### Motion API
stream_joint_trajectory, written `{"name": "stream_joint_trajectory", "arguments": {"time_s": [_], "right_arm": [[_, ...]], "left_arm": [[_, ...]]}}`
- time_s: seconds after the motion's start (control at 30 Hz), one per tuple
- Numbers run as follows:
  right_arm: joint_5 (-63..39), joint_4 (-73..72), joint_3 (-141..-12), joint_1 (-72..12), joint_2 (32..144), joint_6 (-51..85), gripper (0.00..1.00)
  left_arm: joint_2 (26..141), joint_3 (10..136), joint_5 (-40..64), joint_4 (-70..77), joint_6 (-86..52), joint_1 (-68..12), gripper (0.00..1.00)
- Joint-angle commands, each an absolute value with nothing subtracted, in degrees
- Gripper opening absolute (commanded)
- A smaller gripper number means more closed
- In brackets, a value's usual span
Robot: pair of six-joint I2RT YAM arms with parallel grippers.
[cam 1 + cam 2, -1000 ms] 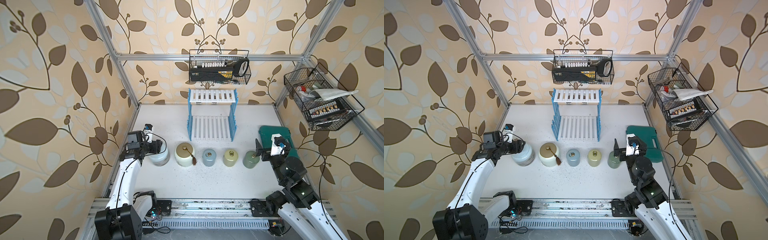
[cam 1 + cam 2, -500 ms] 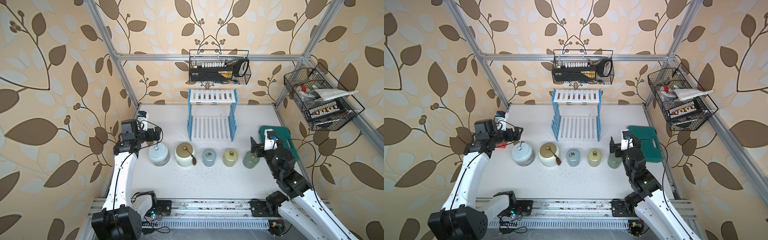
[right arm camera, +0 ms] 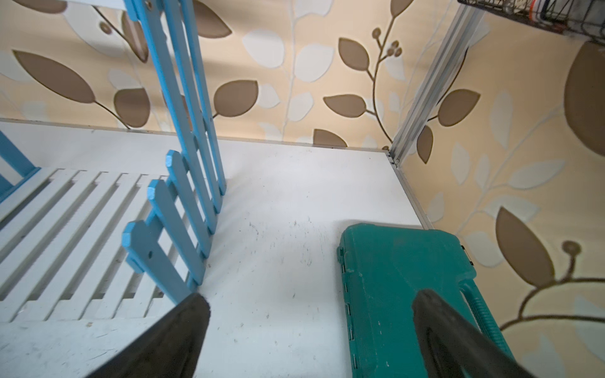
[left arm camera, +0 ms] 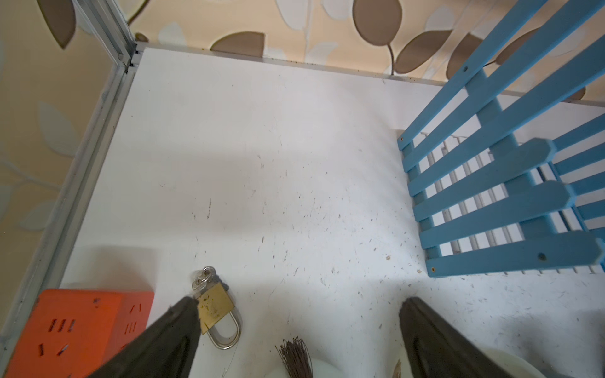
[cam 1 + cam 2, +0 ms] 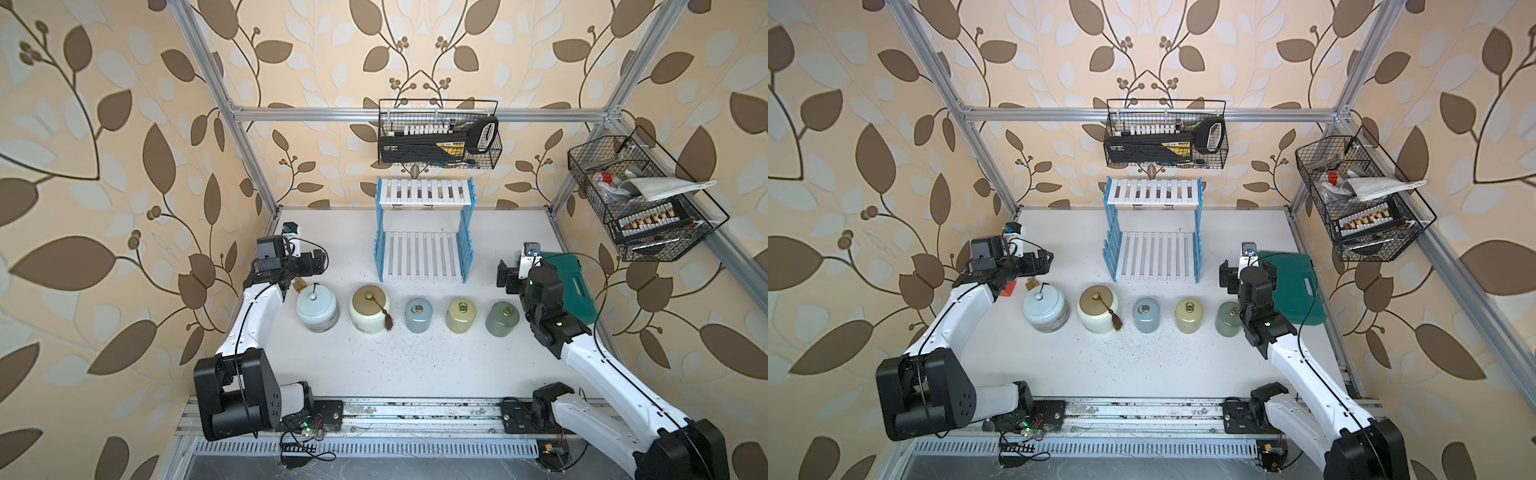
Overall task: Remove the tea canisters from the shelf
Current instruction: Reset both arms
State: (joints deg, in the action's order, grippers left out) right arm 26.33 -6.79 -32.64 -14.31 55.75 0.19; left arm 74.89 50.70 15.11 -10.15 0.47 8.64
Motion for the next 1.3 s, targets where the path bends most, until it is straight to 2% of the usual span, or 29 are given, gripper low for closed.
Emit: {"name": "stream_joint_trajectory", "arguments": {"time_s": [0.0, 0.2, 0.5, 0.77, 1.0, 1.27], "right_arm": [[25.13, -12.23, -33.41, -12.21, 59.19, 0.26, 0.99], [24.38, -18.9, -31.27, -8.87, 66.2, 0.0, 0.99], [24.98, -32.35, -27.64, -6.82, 74.85, -1.31, 0.99], [22.35, -35.58, -29.87, -6.11, 78.75, -2.2, 0.99], [21.3, -29.43, -30.7, -5.82, 77.22, -2.63, 0.99], [20.55, -30.23, -27.9, -5.8, 74.22, -2.2, 0.99]], "left_arm": [[76.37, 47.99, 16.53, -0.34, 0.29, 8.7, 0.99], [82.0, 46.55, 13.81, 3.68, 0.06, 8.7, 0.99], [84.68, 41.89, 13.57, 13.1, -0.09, 8.7, 0.99], [85.67, 41.54, 13.47, 15.77, -0.43, 8.7, 0.99], [84.83, 41.02, 13.7, 15.27, -0.13, 8.72, 0.99], [83.28, 39.99, 14.07, 14.52, 0.81, 8.79, 0.99]]}}
